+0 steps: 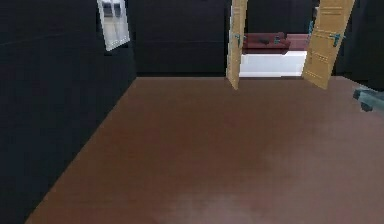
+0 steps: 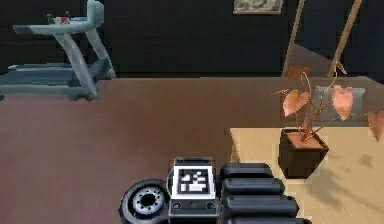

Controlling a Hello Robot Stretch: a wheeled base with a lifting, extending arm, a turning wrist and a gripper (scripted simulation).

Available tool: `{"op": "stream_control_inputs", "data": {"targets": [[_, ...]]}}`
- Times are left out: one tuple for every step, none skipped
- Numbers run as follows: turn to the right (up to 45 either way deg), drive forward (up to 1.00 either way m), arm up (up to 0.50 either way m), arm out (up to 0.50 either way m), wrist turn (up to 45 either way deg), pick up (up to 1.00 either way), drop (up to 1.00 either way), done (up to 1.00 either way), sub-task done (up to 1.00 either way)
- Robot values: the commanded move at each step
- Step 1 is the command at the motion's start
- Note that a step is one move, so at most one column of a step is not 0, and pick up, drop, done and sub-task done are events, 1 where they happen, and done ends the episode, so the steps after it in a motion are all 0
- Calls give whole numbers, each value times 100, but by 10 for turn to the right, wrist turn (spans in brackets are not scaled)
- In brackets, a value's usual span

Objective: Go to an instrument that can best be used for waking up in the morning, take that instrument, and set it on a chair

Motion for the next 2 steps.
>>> {"op": "stream_control_inputs", "data": {"targets": [[0,5,0,0,0,0,0,0,0],[180,0,0,0,0,0,0,0,0]]}}
